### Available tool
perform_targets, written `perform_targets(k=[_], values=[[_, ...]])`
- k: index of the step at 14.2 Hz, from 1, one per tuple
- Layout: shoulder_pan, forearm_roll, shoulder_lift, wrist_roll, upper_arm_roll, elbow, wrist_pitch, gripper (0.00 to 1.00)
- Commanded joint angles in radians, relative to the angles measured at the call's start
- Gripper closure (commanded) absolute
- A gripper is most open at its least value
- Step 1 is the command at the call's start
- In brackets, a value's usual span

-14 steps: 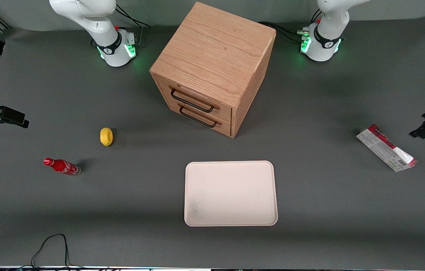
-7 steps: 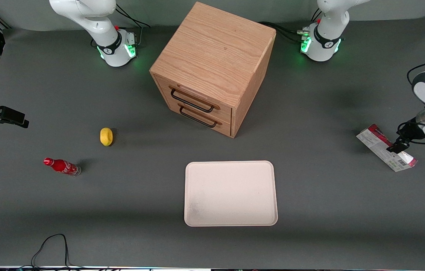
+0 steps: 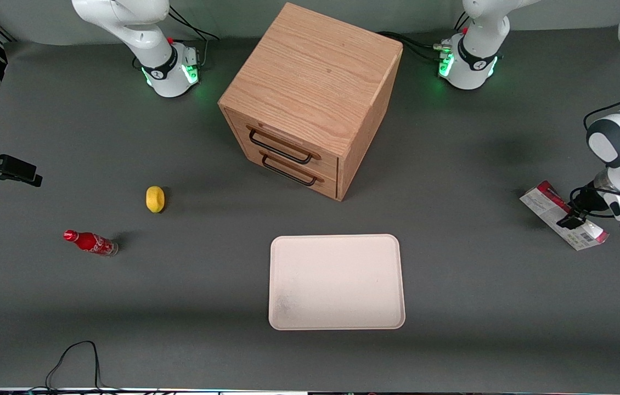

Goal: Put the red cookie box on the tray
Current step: 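Lower the left gripper, close on the cookie box end, and lift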

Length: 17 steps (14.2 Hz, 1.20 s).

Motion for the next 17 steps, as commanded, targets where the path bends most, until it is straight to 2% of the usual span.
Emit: perform_targets(k=[1,6,10,14,17], values=[[-0.014,-0.011,-0.014,0.024,0.0,0.003,-0.008,1.0],[-0.025,-0.005,-0.034,0.041,0.0,0.027,-0.077,1.0],[-0.023,-0.005,-0.115,0.029,0.002,0.128,-0.304,1.0],[-0.01,0.003,-0.184,0.025,0.009,0.384,-0.715,1.0],[-0.007,0.047,-0.183,0.025,0.009,0.637,-0.979,1.0]])
